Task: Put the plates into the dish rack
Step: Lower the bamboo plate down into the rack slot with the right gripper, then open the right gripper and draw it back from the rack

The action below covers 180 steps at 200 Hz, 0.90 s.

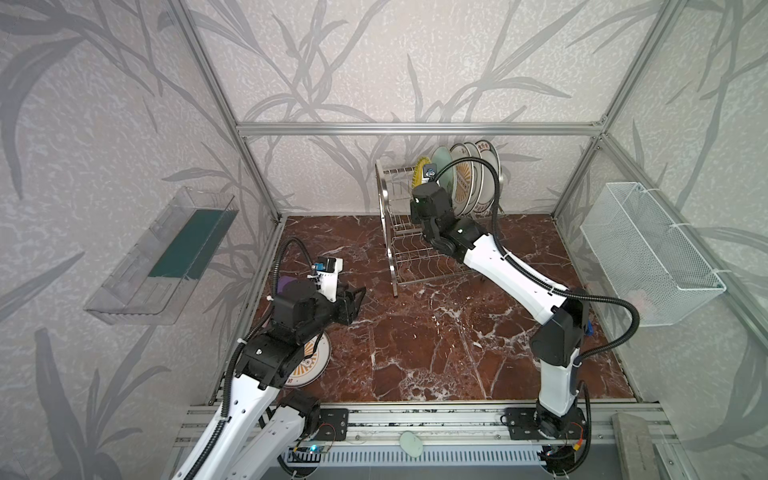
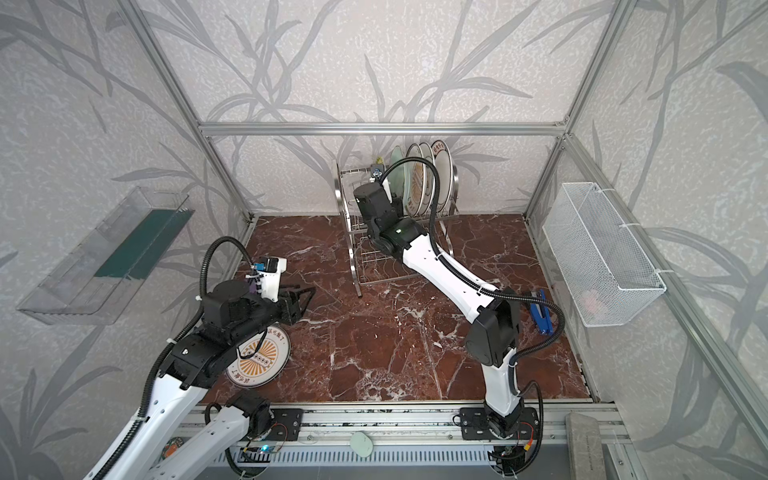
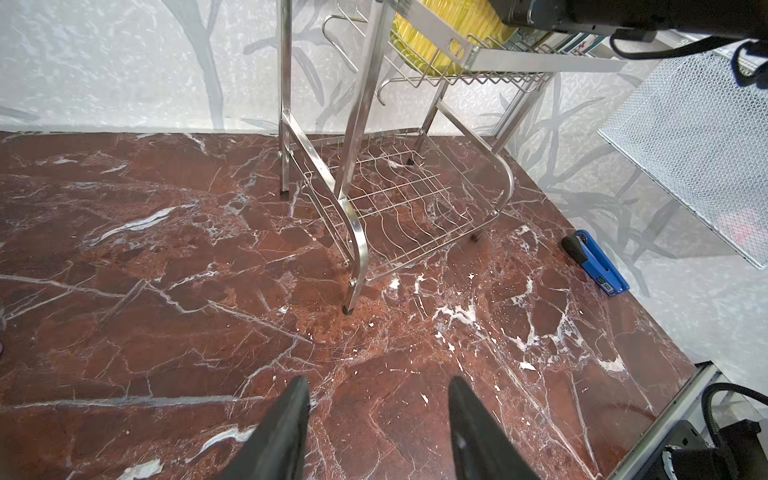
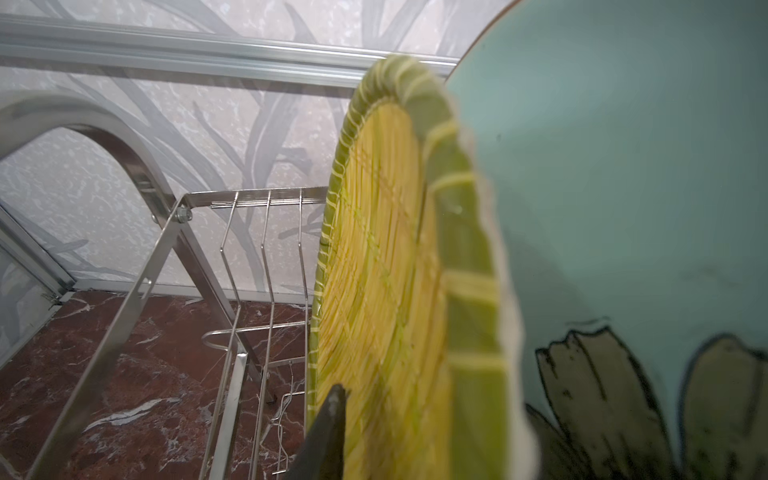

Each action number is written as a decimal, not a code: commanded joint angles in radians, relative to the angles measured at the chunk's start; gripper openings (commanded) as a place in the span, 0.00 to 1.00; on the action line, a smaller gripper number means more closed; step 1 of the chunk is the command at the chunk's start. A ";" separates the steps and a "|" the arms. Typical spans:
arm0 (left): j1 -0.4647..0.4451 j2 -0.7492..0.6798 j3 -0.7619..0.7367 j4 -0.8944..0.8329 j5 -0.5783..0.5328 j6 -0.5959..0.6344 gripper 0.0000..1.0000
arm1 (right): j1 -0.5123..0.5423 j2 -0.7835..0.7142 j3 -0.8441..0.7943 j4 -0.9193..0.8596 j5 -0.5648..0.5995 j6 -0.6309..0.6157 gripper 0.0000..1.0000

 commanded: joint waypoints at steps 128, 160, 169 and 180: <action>0.027 0.001 -0.005 0.017 0.023 0.009 0.52 | -0.005 -0.074 0.020 0.066 -0.056 -0.060 0.64; 0.034 0.005 -0.003 0.018 0.033 0.005 0.53 | -0.005 -0.089 0.022 0.076 -0.069 -0.077 0.72; 0.036 0.006 -0.003 0.016 0.031 0.003 0.53 | -0.005 -0.093 0.022 0.080 -0.071 -0.081 0.74; 0.038 0.008 -0.002 0.013 0.030 0.001 0.53 | -0.005 -0.098 0.022 0.085 -0.075 -0.083 0.75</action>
